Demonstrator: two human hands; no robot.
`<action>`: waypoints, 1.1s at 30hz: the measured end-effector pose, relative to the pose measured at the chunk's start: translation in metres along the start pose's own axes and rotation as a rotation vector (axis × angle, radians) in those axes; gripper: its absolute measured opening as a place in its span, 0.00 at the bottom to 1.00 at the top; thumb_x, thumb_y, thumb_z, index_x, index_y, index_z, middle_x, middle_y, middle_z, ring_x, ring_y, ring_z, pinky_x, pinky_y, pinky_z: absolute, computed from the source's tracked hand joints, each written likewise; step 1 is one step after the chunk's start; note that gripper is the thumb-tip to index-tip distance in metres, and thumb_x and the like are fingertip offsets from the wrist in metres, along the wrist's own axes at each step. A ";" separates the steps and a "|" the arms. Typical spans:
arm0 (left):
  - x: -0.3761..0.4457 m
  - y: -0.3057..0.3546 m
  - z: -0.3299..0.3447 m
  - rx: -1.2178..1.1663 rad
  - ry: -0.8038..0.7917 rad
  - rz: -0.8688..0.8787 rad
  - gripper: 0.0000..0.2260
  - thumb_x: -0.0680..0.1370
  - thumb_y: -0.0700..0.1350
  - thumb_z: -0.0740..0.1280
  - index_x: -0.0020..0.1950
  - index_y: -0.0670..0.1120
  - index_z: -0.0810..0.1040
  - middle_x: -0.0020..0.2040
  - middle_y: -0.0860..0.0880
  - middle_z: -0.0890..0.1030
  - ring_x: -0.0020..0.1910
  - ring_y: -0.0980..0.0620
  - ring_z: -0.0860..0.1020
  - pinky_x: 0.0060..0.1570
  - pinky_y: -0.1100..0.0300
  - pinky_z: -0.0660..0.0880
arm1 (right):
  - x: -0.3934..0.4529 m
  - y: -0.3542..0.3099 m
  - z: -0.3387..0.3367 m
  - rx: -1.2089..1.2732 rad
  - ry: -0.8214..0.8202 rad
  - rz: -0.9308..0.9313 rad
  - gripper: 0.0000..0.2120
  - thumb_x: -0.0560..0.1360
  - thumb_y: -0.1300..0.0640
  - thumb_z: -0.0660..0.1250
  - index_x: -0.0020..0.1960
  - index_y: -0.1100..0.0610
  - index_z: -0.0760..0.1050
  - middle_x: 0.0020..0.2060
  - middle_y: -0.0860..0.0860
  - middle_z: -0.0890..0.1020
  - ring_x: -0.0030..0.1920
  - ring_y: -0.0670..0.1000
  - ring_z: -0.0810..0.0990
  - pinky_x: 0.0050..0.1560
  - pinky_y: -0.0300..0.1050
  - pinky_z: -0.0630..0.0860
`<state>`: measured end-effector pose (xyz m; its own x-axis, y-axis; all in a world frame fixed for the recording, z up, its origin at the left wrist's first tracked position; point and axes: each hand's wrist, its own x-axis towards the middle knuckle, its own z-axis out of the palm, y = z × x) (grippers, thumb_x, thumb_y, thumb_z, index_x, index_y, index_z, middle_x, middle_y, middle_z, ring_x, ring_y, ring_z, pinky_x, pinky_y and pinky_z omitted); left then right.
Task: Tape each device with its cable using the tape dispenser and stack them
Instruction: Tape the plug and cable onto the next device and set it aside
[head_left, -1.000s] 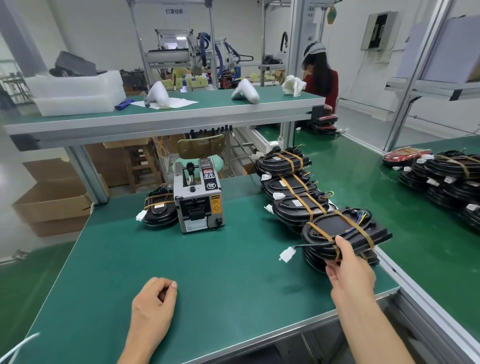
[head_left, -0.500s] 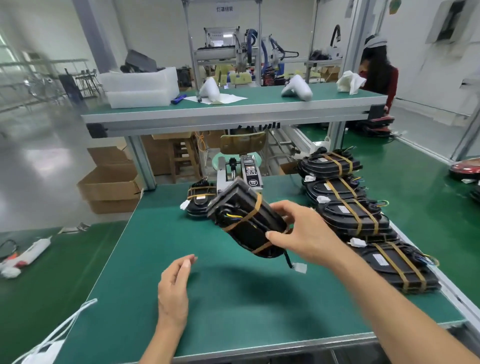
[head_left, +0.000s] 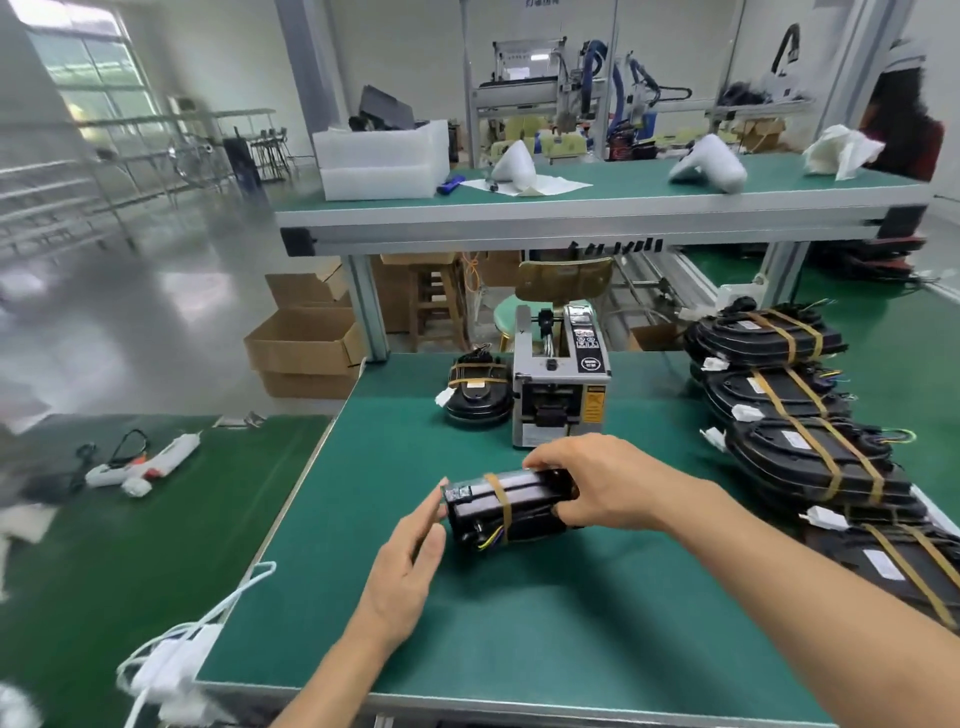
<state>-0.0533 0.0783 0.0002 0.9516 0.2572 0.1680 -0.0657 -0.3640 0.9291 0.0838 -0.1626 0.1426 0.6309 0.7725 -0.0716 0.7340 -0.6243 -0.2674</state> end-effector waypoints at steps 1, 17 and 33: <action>0.000 -0.001 0.002 0.019 -0.004 0.020 0.19 0.87 0.54 0.62 0.79 0.60 0.68 0.73 0.74 0.74 0.76 0.68 0.70 0.75 0.71 0.63 | 0.002 0.000 0.004 0.007 -0.002 -0.010 0.24 0.68 0.53 0.70 0.65 0.45 0.76 0.56 0.43 0.83 0.55 0.51 0.80 0.56 0.51 0.79; 0.003 -0.002 0.003 0.104 -0.034 0.029 0.14 0.84 0.62 0.60 0.68 0.71 0.76 0.63 0.65 0.84 0.64 0.64 0.81 0.60 0.74 0.72 | 0.009 0.015 0.015 0.290 -0.067 0.041 0.30 0.73 0.43 0.70 0.74 0.44 0.73 0.67 0.35 0.77 0.65 0.35 0.75 0.66 0.34 0.68; 0.002 0.001 0.001 0.053 -0.054 0.040 0.15 0.84 0.65 0.61 0.69 0.69 0.78 0.62 0.62 0.86 0.62 0.62 0.82 0.60 0.72 0.73 | 0.100 0.035 0.035 1.051 0.751 0.886 0.11 0.78 0.65 0.66 0.41 0.53 0.81 0.38 0.47 0.84 0.29 0.47 0.86 0.34 0.42 0.78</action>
<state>-0.0510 0.0779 0.0015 0.9635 0.1930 0.1856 -0.0898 -0.4201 0.9030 0.1639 -0.1025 0.0930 0.9614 -0.2150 -0.1715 -0.2198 -0.2257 -0.9491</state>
